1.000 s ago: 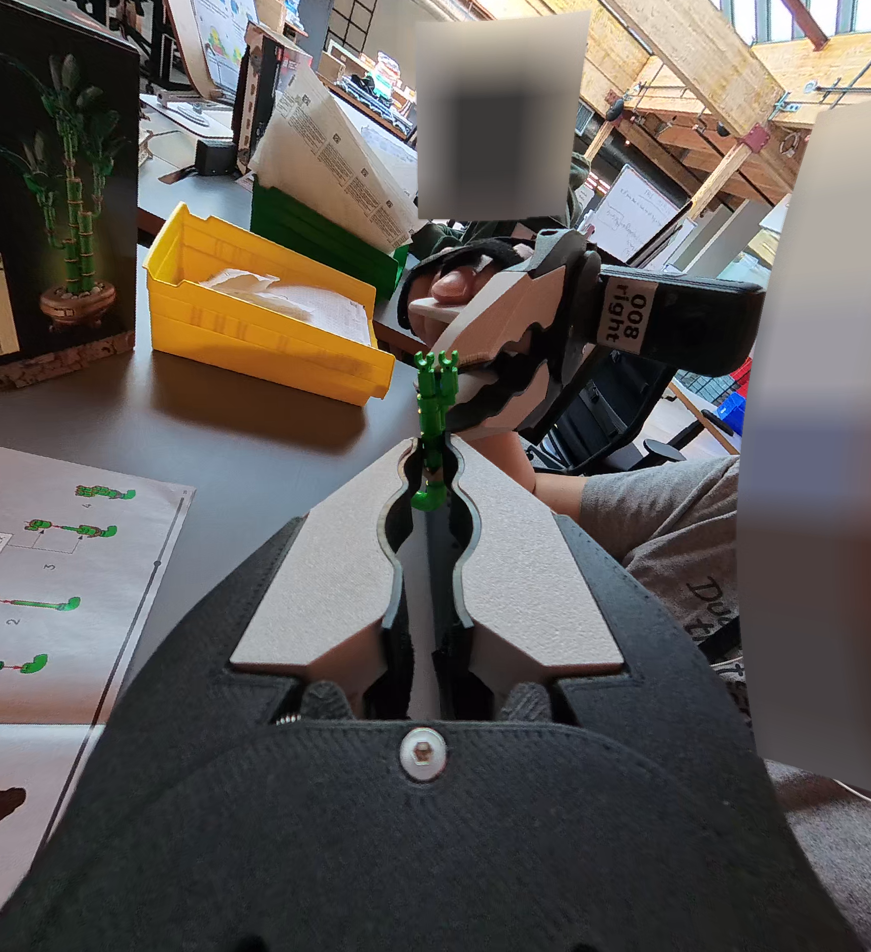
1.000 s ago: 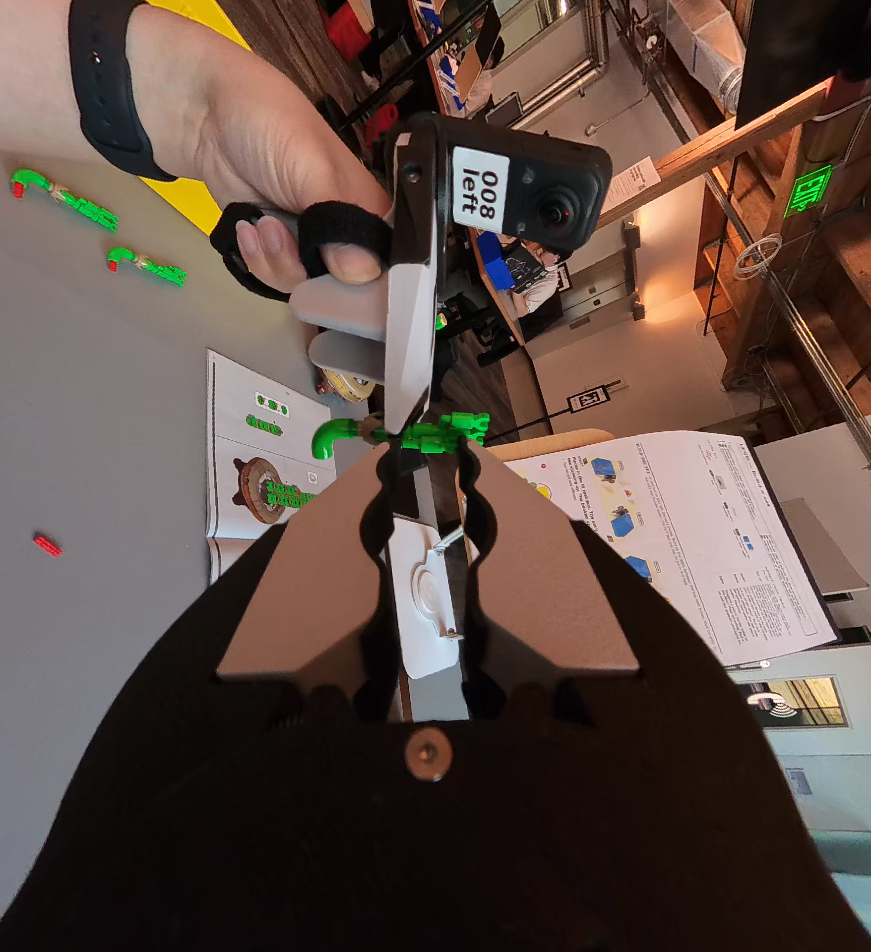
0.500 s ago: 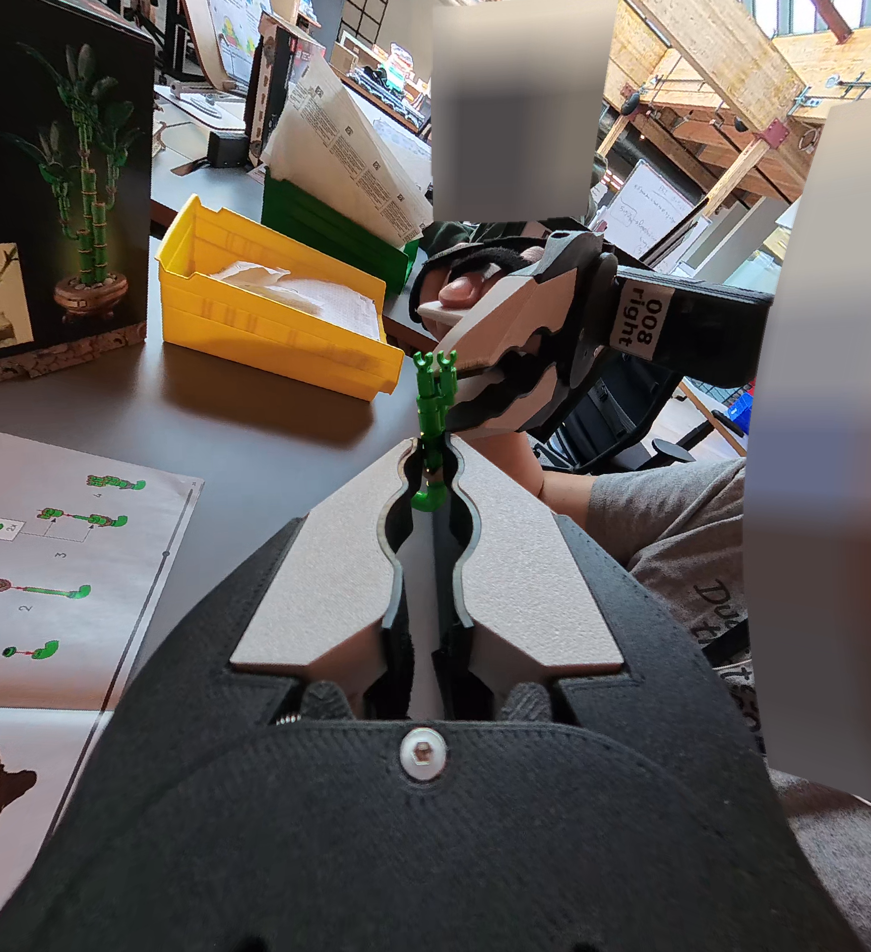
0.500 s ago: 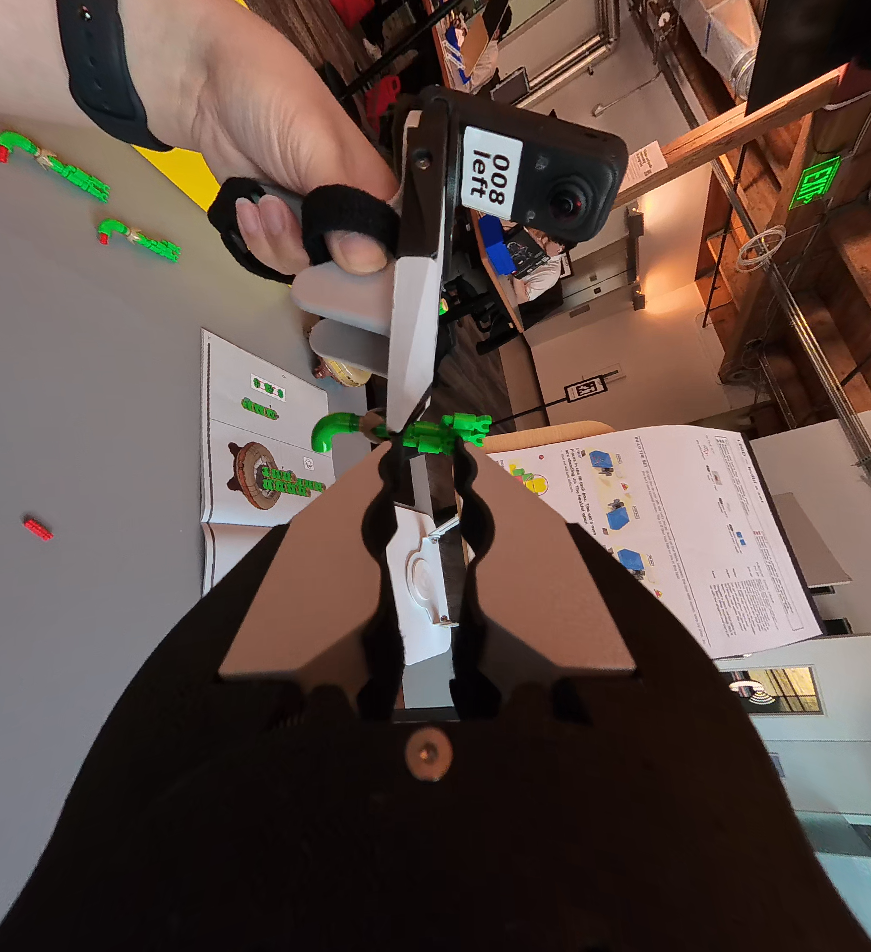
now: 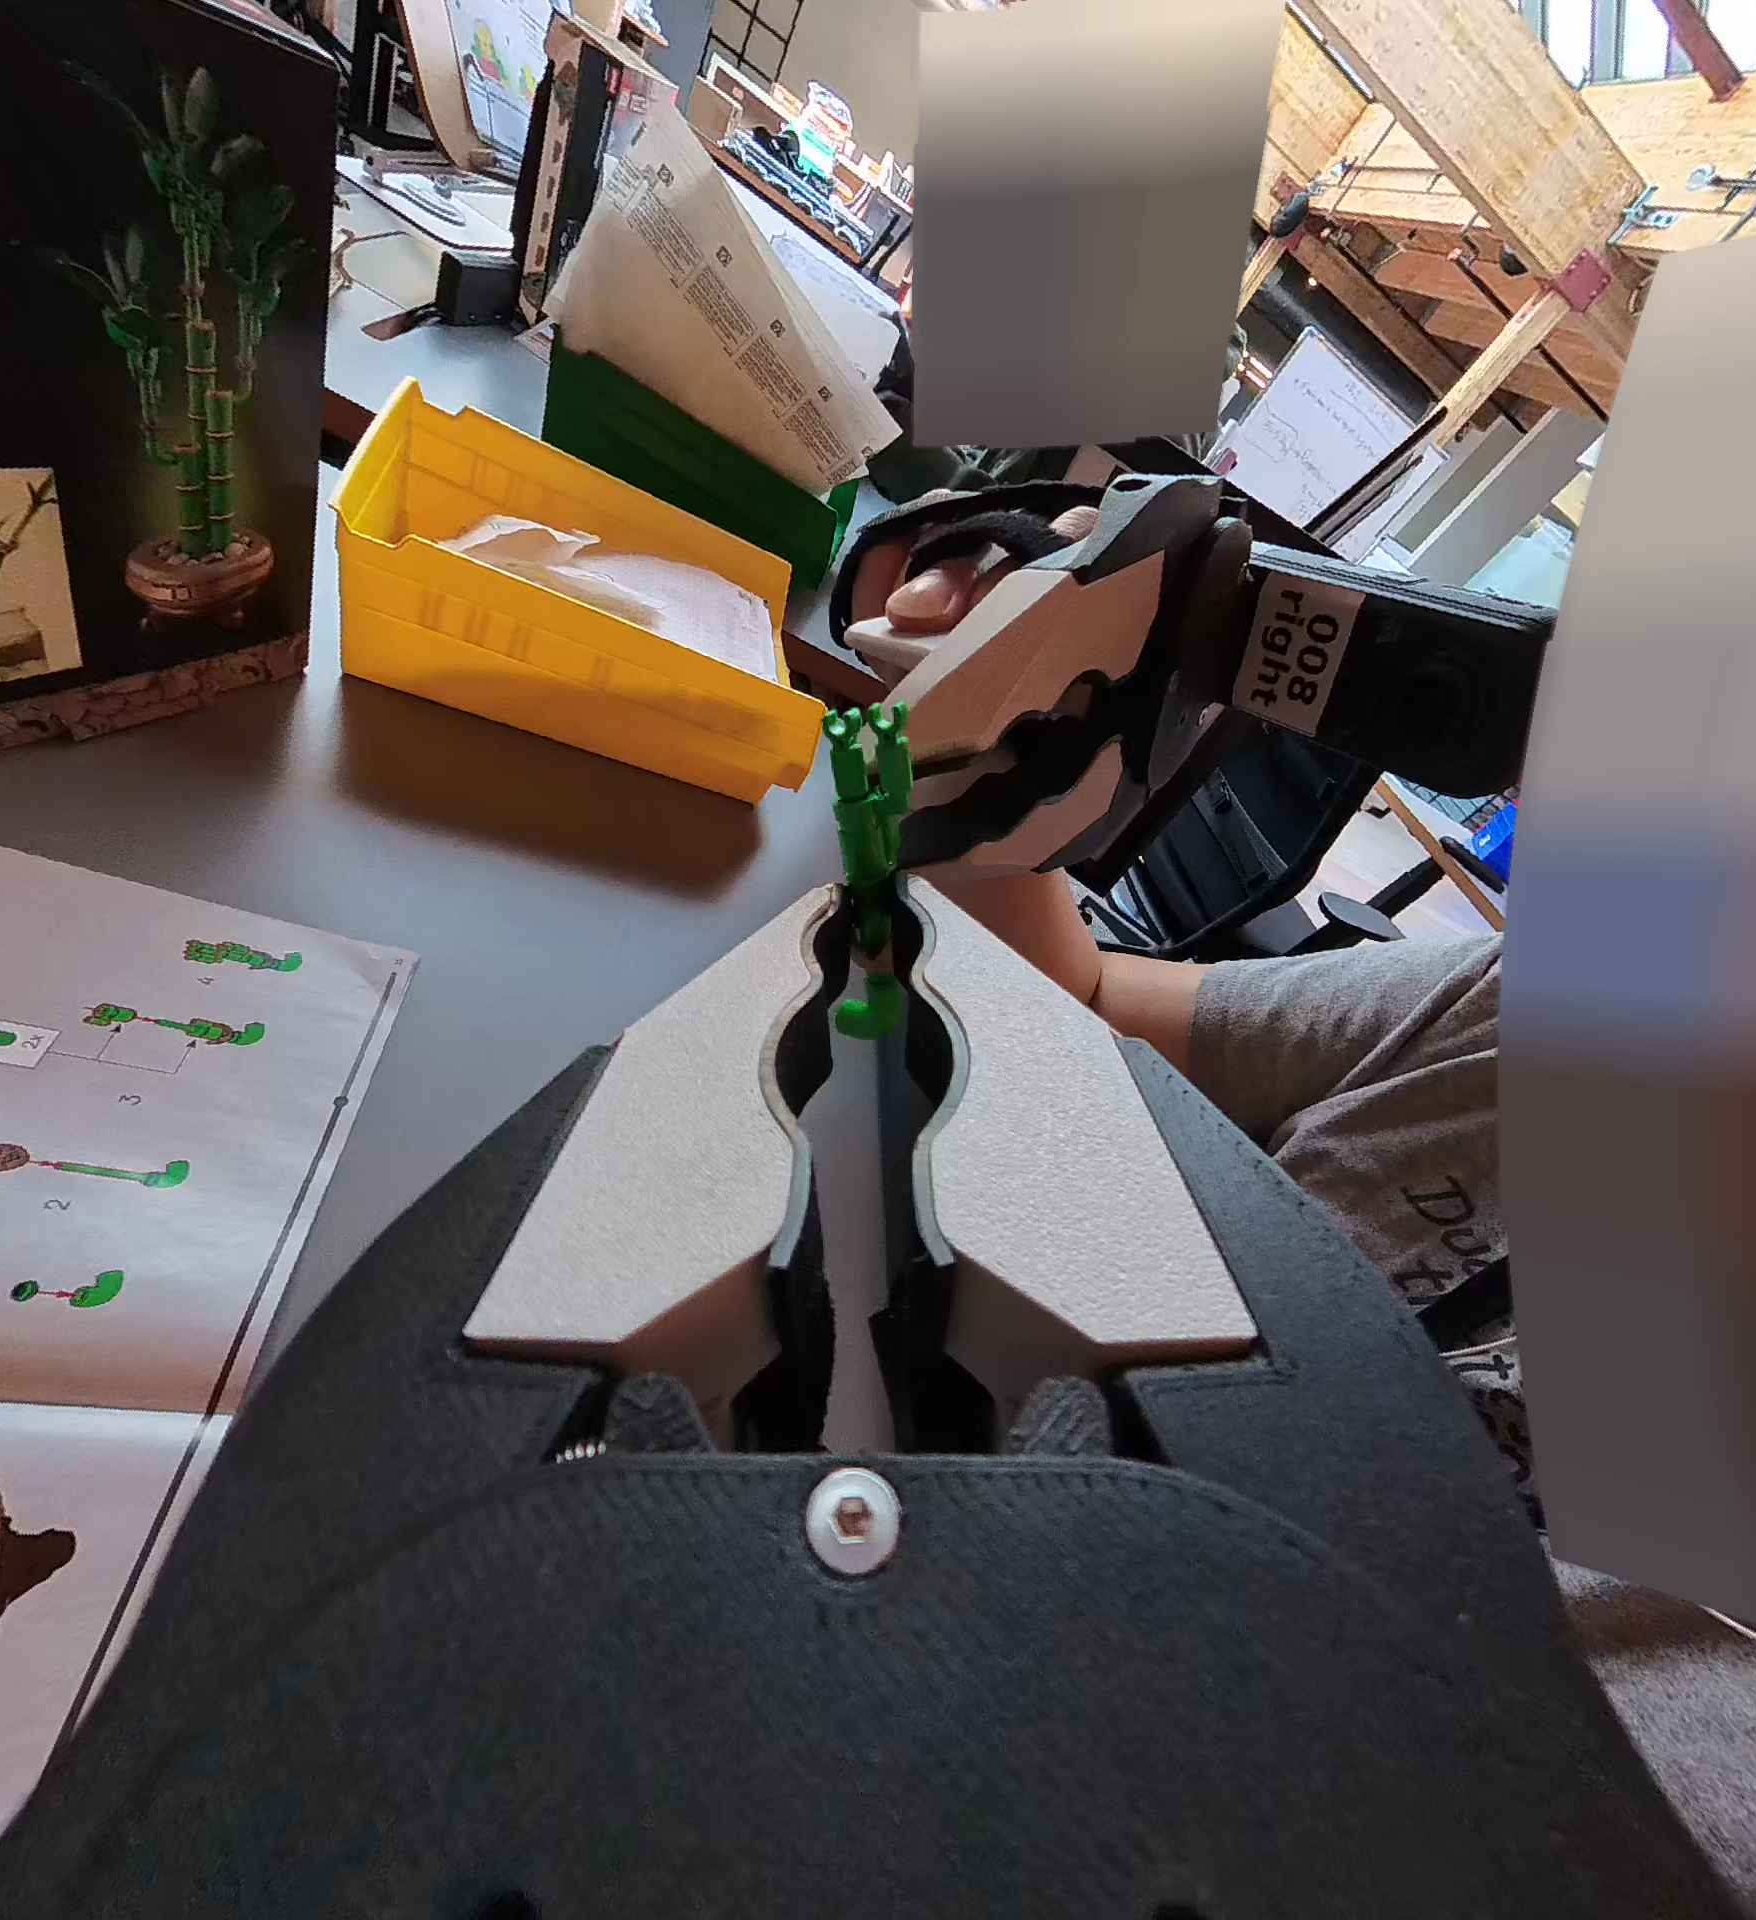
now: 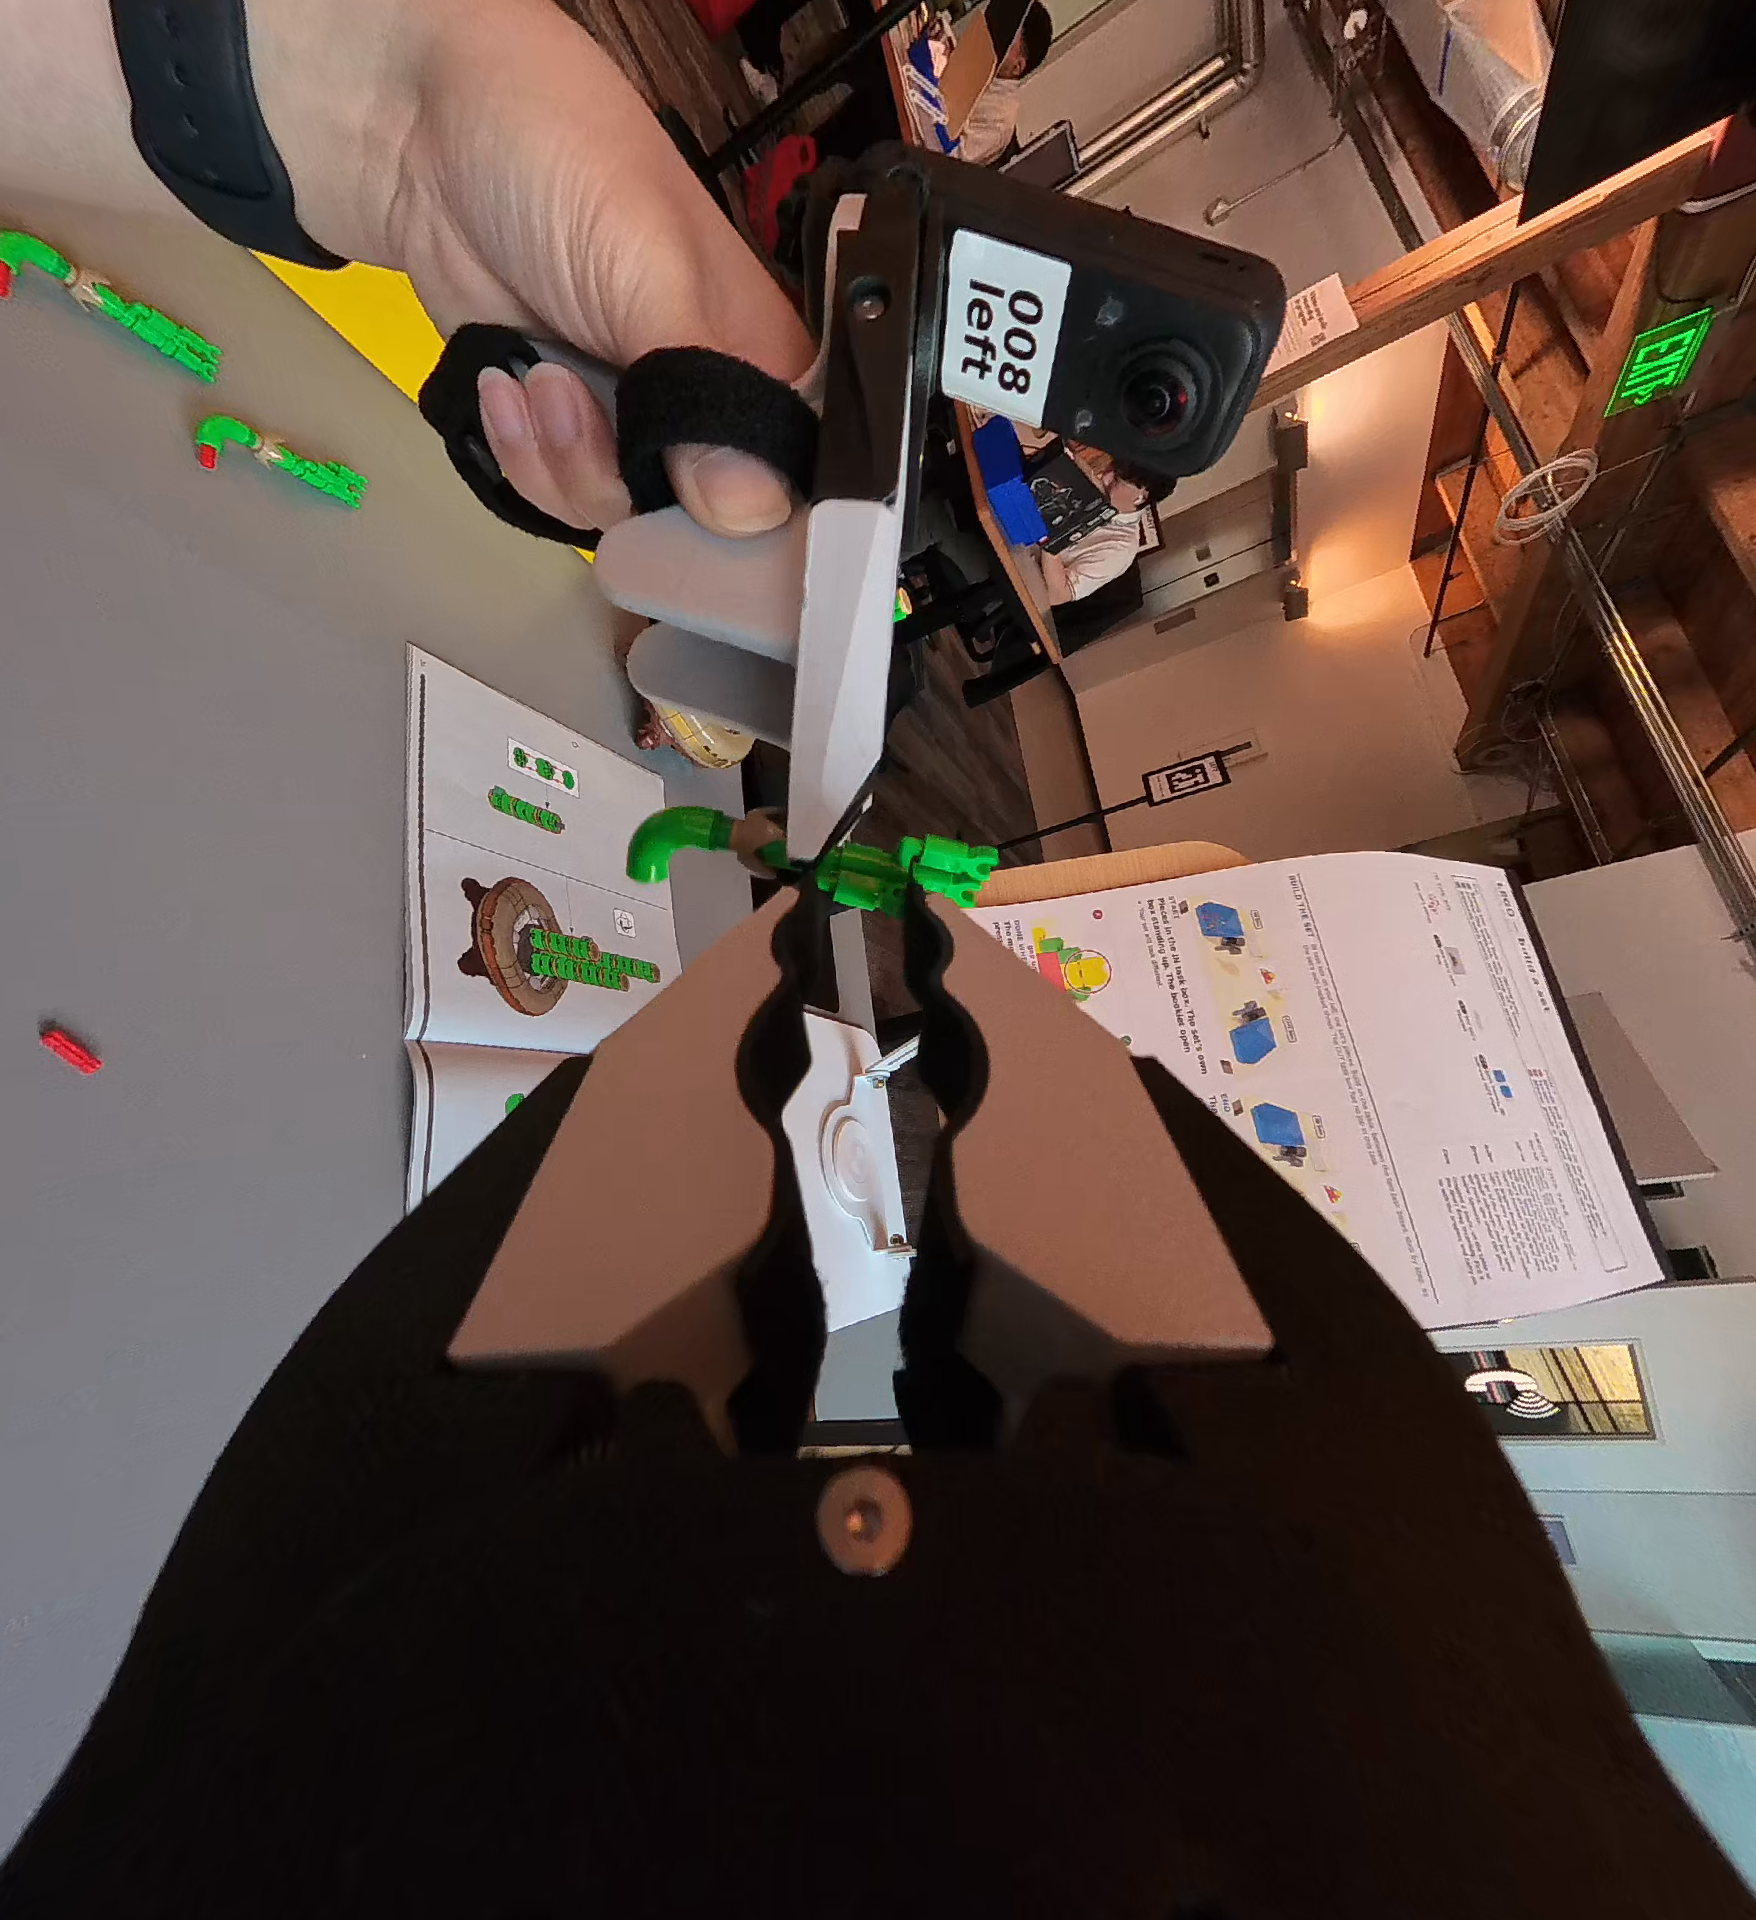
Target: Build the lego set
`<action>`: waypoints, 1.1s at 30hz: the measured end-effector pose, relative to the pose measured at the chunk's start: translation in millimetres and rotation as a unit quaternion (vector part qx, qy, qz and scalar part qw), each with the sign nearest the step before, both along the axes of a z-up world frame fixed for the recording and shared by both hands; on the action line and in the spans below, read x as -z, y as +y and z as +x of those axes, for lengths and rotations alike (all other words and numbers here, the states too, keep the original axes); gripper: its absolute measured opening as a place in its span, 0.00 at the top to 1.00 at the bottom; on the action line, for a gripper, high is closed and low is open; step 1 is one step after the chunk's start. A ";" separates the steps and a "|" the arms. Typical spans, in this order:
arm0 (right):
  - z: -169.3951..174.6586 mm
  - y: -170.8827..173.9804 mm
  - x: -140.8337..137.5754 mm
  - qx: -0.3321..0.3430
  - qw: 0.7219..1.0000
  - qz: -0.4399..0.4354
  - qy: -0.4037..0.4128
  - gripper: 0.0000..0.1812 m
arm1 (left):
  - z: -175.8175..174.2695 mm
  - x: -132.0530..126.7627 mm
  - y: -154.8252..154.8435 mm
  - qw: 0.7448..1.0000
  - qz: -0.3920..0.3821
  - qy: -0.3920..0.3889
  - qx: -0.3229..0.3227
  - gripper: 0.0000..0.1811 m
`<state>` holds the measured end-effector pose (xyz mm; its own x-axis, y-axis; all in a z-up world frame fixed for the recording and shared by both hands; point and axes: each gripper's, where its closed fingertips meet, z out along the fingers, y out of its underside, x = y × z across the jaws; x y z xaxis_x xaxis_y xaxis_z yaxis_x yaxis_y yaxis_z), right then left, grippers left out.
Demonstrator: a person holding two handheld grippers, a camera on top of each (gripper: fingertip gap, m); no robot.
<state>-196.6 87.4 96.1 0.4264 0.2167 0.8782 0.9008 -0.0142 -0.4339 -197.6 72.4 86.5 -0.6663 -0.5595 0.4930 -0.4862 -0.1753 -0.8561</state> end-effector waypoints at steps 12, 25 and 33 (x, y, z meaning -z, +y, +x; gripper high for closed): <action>-0.3 -1.5 0.0 -0.008 0.999 -0.014 0.049 0.91 | 0.9 -2.0 -0.3 1.000 -0.009 -0.003 0.000 0.97; 0.3 2.0 -2.0 0.003 0.998 -0.015 0.068 0.91 | 2.8 -1.6 2.1 1.000 -0.005 -0.004 -0.010 0.97; 1.9 4.2 -0.6 0.010 0.999 -0.009 0.043 0.92 | 4.5 0.7 4.5 1.000 -0.001 -0.001 -0.018 0.97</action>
